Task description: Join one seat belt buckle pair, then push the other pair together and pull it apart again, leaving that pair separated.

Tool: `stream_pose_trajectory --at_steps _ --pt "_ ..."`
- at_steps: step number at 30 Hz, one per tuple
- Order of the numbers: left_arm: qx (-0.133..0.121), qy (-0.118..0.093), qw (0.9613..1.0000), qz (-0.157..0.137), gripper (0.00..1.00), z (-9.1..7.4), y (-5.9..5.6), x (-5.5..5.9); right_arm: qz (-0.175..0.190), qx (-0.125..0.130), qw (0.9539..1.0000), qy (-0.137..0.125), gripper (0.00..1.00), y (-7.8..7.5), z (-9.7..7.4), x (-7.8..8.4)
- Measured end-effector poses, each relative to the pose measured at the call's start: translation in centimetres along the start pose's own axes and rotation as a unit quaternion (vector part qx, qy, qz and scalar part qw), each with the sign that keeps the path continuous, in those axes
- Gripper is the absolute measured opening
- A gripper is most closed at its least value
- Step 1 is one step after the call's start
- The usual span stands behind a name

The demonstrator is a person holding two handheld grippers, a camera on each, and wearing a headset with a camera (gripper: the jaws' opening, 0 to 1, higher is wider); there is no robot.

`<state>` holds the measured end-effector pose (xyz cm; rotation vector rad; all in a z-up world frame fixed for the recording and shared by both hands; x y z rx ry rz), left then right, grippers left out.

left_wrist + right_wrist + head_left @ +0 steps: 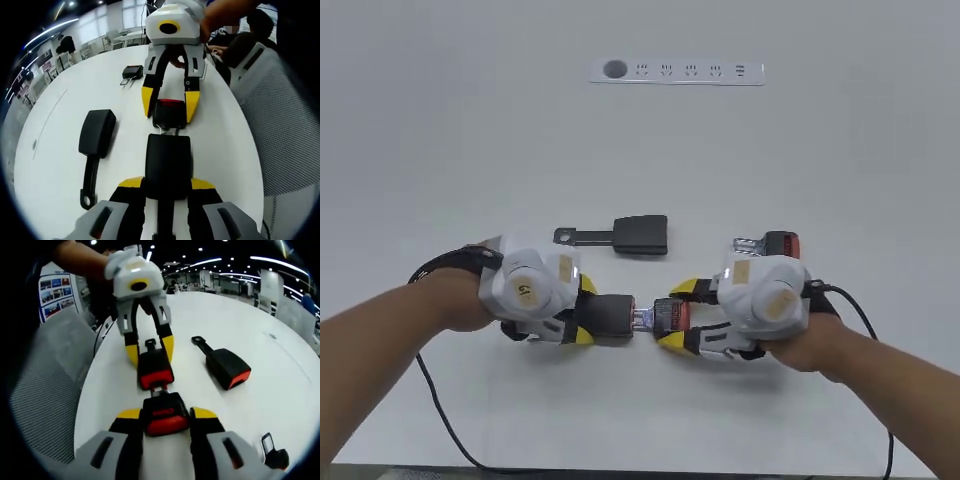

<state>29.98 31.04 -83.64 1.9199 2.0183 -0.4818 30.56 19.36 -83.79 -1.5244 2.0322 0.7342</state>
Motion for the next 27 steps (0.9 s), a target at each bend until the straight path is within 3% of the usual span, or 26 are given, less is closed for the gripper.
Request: stream_pose_trajectory --at_steps 4,9,19,20,27 --pt "0.0 0.009 0.9999 0.007 0.33 0.0 -0.1 -0.1 -0.012 0.003 0.9999 0.007 0.36 0.2 0.4 -0.3" --pt "0.003 0.006 0.9999 0.01 0.33 0.0 -0.1 0.0 -0.001 0.004 1.0 -0.002 0.35 0.5 1.1 -0.8" --pt "0.009 0.023 0.9996 0.015 0.33 -0.1 -0.1 0.2 0.0 0.009 1.0 -0.003 0.35 0.5 1.6 -1.4" --pt "0.009 0.015 0.9997 0.018 0.33 0.1 0.1 0.0 -0.006 0.003 1.0 0.001 0.35 0.5 1.4 -1.4" --pt "0.009 0.019 0.9995 0.026 0.33 0.2 0.1 -0.1 -0.006 0.004 1.0 0.003 0.35 0.7 1.5 -1.3"
Point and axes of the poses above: the centre of the closed fingertips' face, and the gripper's own axes: z roughly forward along the fingers, y roughly to its left, x roughly out of its underside, the point moved 3 cm from there along -z, roughly backward along the fingers, and after that the axes turned 6 degrees about y, right-handed, at the moved point
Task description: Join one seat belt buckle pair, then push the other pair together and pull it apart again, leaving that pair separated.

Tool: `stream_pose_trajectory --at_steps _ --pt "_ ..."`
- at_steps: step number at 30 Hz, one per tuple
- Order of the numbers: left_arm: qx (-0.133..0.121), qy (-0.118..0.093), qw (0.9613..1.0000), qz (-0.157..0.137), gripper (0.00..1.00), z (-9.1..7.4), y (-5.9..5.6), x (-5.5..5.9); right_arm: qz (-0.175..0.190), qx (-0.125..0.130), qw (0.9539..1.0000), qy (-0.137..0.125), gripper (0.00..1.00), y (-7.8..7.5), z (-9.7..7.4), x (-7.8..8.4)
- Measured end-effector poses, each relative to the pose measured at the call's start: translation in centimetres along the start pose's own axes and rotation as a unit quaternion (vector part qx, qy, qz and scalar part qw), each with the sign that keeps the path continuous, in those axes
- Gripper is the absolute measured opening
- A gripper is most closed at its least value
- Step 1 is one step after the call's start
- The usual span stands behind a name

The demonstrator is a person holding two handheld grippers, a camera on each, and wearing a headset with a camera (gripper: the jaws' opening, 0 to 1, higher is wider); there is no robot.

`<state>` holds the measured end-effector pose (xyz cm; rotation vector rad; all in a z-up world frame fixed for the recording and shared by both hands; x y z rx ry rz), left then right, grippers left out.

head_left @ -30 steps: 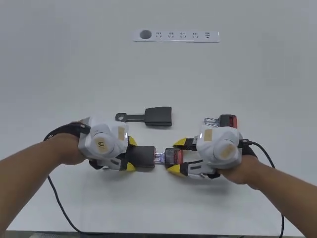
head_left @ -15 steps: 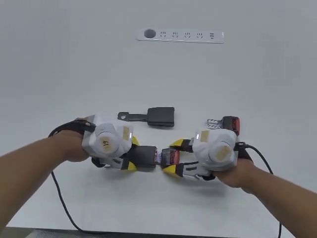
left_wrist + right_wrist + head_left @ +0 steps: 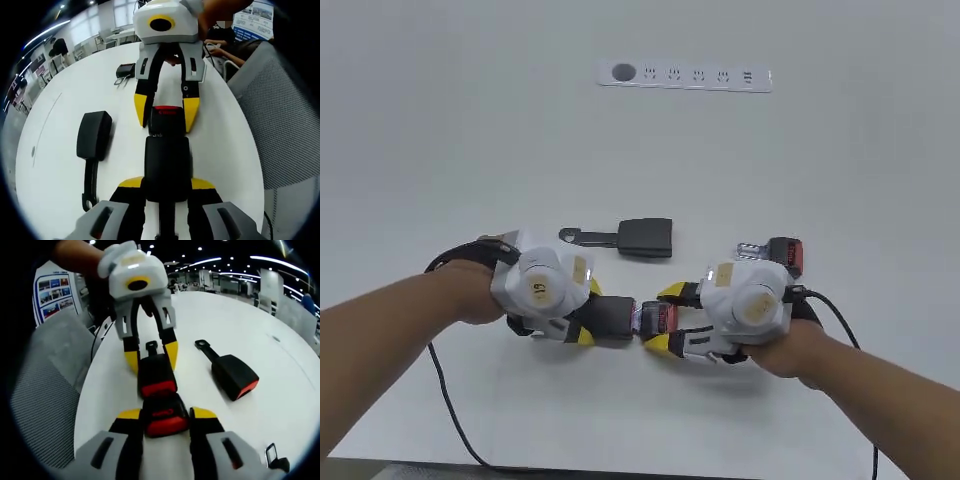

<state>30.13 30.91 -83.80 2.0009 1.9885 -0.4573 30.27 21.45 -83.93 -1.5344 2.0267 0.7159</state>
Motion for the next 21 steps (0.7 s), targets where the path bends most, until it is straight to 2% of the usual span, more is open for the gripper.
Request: stream_pose_trajectory --at_steps 11,18,19,21 --pt "0.001 -0.016 0.9999 0.0 0.33 -0.14 -0.07 0.19 -0.002 -0.001 1.0 -0.01 0.35 0.17 -0.08 -0.01" --pt "0.001 -0.042 0.9991 -0.003 0.33 -0.26 -0.14 0.4 -0.008 -0.002 0.9997 -0.021 0.35 0.24 -0.13 0.09" --pt "0.0 -0.047 0.9989 -0.004 0.33 -0.27 -0.14 0.4 -0.011 -0.002 0.9997 -0.023 0.35 0.26 -0.13 0.09" --pt "-0.003 -0.056 0.9984 -0.009 0.33 -0.25 -0.18 0.47 -0.04 0.011 0.9989 -0.022 0.35 0.4 -0.19 0.09"
Point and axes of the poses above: the centre of the closed fingertips' face, and the gripper's own axes: z roughly forward along the fingers, y roughly to its left, x roughly out of its underside, the point moved 3 cm from there along -z, roughly backward along the fingers, and after that the axes turned 6 degrees about y, right-handed, at the moved point
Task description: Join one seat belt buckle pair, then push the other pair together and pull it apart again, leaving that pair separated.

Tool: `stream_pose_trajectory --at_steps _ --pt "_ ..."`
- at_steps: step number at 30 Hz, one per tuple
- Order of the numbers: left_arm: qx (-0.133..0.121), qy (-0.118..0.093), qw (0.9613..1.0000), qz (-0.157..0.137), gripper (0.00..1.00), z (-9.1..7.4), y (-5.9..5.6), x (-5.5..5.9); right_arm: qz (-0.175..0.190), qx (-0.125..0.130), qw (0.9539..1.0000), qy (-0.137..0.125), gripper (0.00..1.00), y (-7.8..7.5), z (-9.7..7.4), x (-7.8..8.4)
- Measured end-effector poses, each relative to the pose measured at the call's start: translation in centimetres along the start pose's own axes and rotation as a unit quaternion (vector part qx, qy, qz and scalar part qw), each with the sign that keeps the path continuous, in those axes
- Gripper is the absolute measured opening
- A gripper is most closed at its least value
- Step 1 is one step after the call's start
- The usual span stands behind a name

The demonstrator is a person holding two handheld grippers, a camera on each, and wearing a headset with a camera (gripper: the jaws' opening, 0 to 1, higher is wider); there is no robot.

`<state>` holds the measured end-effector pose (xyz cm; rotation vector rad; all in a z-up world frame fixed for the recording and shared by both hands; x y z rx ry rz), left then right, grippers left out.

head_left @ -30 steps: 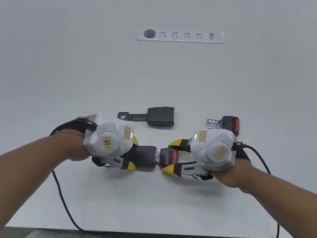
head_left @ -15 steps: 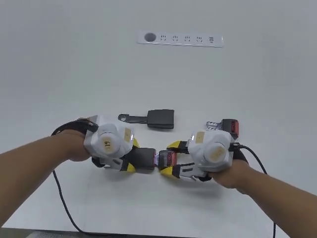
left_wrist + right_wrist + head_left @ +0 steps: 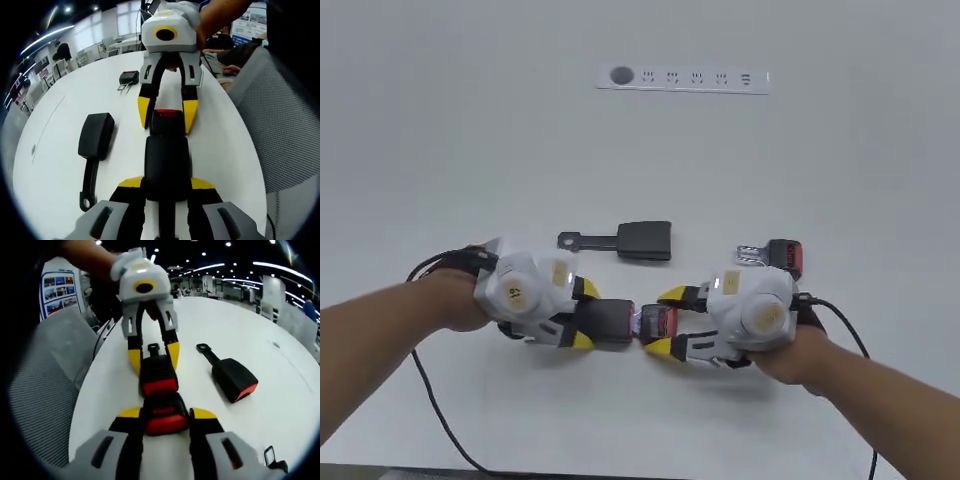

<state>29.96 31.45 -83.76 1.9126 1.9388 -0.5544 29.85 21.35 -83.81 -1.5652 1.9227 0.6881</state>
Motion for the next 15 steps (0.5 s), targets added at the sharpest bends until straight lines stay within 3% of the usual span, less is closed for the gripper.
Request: stream_pose_trajectory --at_steps 2,12,15 --pt "-0.003 -0.008 1.0 -0.002 0.33 -0.02 0.01 -0.02 0.013 0.002 0.9999 -0.008 0.35 0.04 -0.05 0.13" --pt "-0.006 -0.036 0.9993 -0.002 0.33 -0.07 -0.03 -0.01 0.014 -0.001 0.9996 -0.025 0.34 -0.02 -0.03 0.15" --pt "-0.005 -0.038 0.9993 -0.004 0.33 -0.08 0.03 -0.02 0.047 -0.01 0.9982 -0.037 0.34 -0.04 -0.08 0.3"
Point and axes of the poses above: the centre of the closed fingertips' face, and the gripper's own axes: z roughly forward along the fingers, y roughly to its left, x roughly out of its underside, the point moved 3 cm from there along -z, roughly backward along the fingers, and after that the axes turned 6 degrees about y, right-handed, at the moved point
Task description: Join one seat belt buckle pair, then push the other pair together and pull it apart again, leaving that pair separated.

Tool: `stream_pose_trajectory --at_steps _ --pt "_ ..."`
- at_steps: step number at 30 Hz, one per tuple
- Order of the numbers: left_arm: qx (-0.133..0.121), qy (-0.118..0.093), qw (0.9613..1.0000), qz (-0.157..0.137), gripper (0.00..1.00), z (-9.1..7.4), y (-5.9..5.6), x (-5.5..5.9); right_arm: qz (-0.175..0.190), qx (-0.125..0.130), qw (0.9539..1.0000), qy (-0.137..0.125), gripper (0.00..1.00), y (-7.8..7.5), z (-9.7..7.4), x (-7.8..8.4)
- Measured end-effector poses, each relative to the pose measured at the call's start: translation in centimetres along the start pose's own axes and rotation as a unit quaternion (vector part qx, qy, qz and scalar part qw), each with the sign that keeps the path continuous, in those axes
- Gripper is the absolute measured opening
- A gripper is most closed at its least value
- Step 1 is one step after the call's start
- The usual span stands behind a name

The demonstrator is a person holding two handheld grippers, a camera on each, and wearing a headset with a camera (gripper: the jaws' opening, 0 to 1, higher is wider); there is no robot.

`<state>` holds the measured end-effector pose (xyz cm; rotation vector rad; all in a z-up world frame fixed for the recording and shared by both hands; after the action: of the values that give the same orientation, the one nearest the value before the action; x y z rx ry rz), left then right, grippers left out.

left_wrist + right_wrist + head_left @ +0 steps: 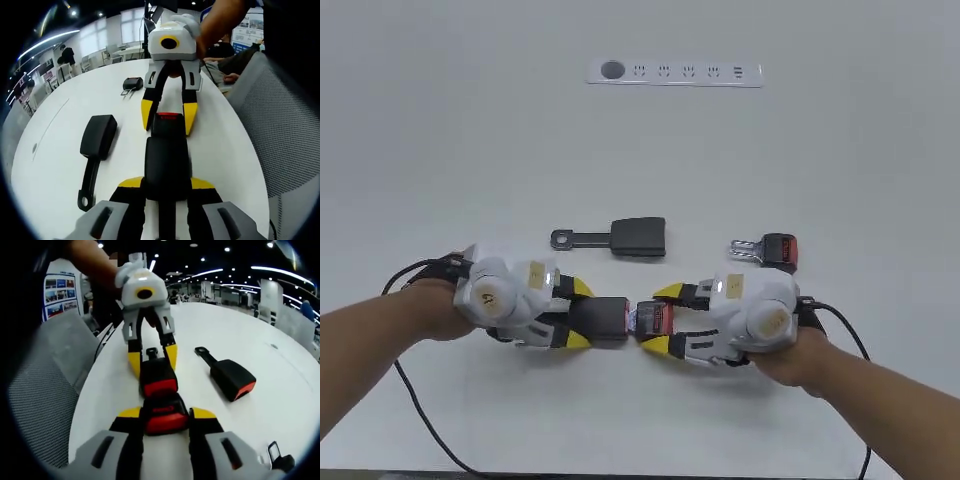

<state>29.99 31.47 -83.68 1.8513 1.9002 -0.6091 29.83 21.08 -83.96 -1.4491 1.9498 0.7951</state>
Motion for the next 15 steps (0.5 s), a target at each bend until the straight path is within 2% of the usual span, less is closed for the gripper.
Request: stream_pose_trajectory --at_steps 3,15 --pt "0.0 -0.005 1.0 -0.003 0.33 0.05 -0.04 -0.03 -0.017 0.0 0.9998 0.001 0.34 -0.04 -0.04 0.0" --pt "0.002 -0.008 1.0 -0.003 0.33 0.09 -0.04 -0.04 -0.023 0.004 0.9997 -0.002 0.34 0.03 -0.02 0.07"
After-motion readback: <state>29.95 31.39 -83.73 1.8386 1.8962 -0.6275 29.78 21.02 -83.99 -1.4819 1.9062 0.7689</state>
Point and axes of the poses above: the centre of the closed fingertips' face, and the gripper's own axes: z roughly forward along the fingers, y roughly to its left, x roughly out of its underside, the point moved 3 cm from there along -z, roughly backward along the fingers, and after that the axes turned 6 degrees about y, right-handed, at the moved point
